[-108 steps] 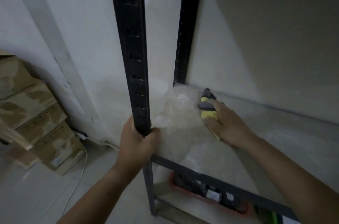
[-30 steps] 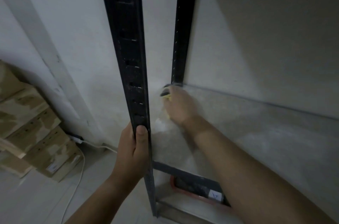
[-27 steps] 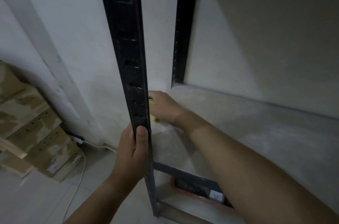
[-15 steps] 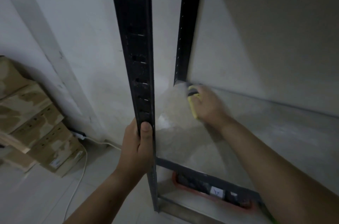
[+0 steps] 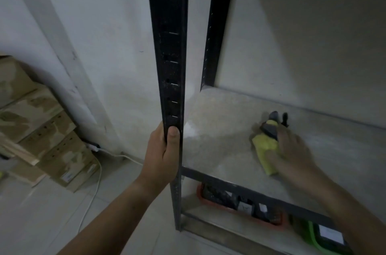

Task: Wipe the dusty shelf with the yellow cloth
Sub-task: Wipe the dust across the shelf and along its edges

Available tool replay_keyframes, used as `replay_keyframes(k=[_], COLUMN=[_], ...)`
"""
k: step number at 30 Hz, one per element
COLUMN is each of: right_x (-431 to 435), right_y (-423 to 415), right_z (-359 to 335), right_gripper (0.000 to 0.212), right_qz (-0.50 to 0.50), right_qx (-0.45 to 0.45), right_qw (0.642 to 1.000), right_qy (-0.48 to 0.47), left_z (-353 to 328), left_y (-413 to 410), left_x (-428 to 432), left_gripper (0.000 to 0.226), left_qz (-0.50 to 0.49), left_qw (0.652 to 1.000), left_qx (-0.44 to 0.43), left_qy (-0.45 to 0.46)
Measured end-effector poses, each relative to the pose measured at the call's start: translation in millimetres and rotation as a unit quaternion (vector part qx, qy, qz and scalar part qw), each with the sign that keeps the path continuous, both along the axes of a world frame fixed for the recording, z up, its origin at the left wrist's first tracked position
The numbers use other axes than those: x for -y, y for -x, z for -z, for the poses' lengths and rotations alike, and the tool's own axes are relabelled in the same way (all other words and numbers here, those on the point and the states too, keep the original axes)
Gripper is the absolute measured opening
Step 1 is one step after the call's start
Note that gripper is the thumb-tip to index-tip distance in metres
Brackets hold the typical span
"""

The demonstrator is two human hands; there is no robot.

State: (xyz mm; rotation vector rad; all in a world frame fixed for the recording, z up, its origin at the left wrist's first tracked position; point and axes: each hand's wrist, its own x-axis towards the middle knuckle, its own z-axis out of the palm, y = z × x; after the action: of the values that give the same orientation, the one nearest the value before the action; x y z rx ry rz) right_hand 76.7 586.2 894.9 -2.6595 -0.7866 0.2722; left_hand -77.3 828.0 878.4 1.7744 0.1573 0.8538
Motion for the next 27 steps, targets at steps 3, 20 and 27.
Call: replay_keyframes(k=[3, 20, 27], right_x=[-23, -15, -19], right_y=[31, -58, 23], right_z=[8, -1, 8], right_gripper=[0.058, 0.038, 0.040], right_qz=[-0.096, 0.086, -0.112], right_qx=[0.049, 0.048, 0.048], right_qw=[0.994, 0.985, 0.983], right_qy=[-0.016, -0.140, -0.136], left_z=[1, -2, 24], left_y=[-1, 4, 56], left_x=[-1, 2, 45], left_gripper=[0.058, 0.064, 0.062], left_qz=[-0.004, -0.014, -0.129], left_qw=[1.000, 0.999, 0.945], left_qx=[0.002, -0.037, -0.038], left_qy=[-0.001, 0.011, -0.297])
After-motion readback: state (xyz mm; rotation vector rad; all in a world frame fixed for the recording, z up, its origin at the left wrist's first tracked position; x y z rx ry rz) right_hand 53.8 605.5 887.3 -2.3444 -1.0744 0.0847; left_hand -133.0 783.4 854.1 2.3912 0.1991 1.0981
